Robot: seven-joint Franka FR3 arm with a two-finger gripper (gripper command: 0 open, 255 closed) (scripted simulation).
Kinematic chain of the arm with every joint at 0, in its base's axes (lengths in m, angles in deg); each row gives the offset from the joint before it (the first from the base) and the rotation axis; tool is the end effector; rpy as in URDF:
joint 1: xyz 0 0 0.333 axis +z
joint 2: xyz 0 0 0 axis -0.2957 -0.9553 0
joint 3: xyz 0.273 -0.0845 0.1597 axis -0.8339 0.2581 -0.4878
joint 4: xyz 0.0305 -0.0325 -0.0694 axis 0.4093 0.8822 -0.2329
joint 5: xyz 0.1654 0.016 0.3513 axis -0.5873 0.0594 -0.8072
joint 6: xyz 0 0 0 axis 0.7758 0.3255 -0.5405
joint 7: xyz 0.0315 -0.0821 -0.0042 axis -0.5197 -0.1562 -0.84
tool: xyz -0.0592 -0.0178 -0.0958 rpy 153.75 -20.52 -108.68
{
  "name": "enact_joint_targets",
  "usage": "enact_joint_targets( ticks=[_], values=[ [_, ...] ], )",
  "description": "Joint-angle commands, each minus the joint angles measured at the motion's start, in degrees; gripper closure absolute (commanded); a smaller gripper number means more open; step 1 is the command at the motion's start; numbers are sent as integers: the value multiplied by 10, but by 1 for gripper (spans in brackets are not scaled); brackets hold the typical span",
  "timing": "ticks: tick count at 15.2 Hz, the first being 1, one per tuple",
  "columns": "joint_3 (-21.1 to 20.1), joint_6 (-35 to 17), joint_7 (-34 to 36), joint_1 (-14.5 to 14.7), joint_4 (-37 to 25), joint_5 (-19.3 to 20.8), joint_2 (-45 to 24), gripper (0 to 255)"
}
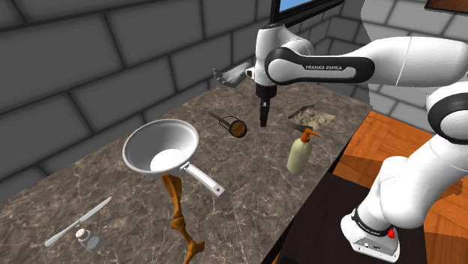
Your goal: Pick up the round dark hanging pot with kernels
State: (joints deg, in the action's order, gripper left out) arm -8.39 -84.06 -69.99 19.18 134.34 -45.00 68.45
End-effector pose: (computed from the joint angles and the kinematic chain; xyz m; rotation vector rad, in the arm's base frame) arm 0.5057 -0.0449 0.5594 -3.0328 -0.5174 0.0736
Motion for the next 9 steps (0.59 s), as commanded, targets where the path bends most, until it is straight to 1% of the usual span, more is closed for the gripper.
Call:
enact_joint_targets(
  ticks=[1, 5, 9],
  values=[
    [4, -3, -25, 0, -47, -7, -47, 0],
    [8, 1, -69, -4, -145, -25, -139, 0],
    [6, 20, -107, -12, -267, -42, -239, 0]
  ],
)
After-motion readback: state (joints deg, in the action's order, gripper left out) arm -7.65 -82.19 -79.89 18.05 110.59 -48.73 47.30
